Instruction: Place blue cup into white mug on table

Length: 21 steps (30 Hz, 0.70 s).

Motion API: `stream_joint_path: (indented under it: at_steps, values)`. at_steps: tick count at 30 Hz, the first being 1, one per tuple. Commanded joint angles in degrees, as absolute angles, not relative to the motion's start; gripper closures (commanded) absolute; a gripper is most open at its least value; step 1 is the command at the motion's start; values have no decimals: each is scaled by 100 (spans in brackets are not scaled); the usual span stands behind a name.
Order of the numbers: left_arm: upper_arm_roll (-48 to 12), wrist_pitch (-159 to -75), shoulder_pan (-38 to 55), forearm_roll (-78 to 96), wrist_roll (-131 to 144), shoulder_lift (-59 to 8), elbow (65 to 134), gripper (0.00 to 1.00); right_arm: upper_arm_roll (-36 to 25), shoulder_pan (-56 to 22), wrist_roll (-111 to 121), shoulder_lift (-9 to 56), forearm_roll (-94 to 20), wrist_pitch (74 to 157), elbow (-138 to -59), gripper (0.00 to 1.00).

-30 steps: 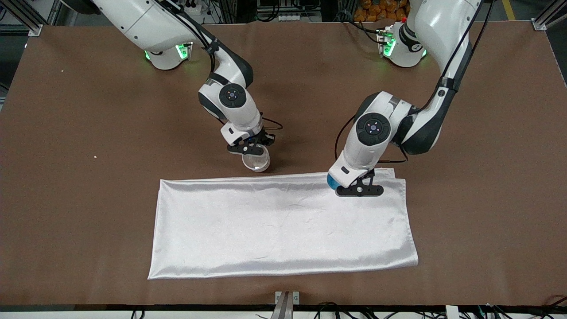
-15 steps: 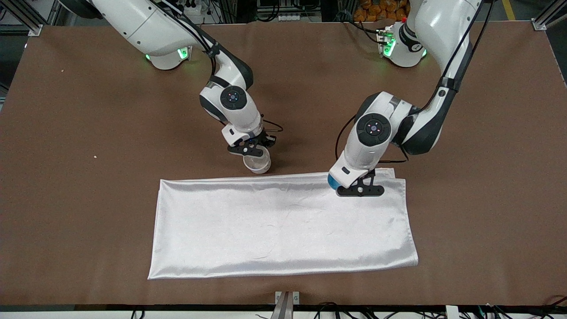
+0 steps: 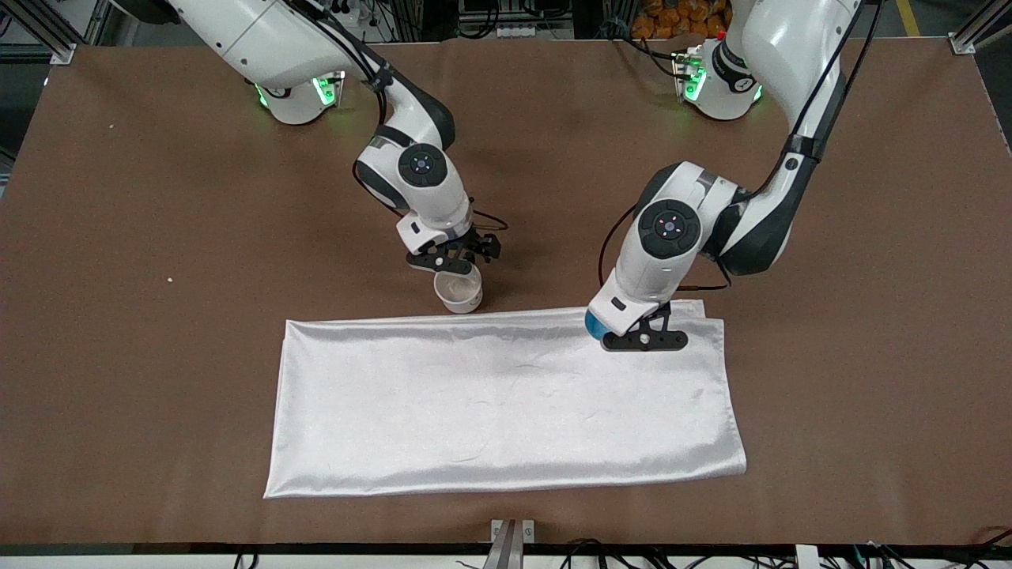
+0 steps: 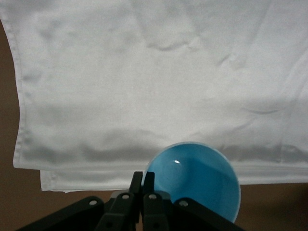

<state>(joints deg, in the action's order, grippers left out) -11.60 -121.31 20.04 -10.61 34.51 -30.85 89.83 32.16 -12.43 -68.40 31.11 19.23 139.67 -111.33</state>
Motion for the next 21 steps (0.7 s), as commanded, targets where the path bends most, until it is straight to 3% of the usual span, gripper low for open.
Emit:
stream_joint_path:
  at_steps: [1, 11, 21]
  values:
    - [-1230, -12041, 2048, -1108, 3709, -2936, 8939, 100, 3577, -1099, -7163, 2576, 2013, 13369, -11092, 0]
    - [-1608, -12050, 2048, -1063, 4201, -2953, 8851, 100, 3604, -853, -6515, 2496, 1732, 12630, -10354, 0]
    - [-1723, -12164, 2206, -1046, 4614, -3067, 8692, 100, 2137, -800, -3931, 2461, 836, 12226, -9765, 0]
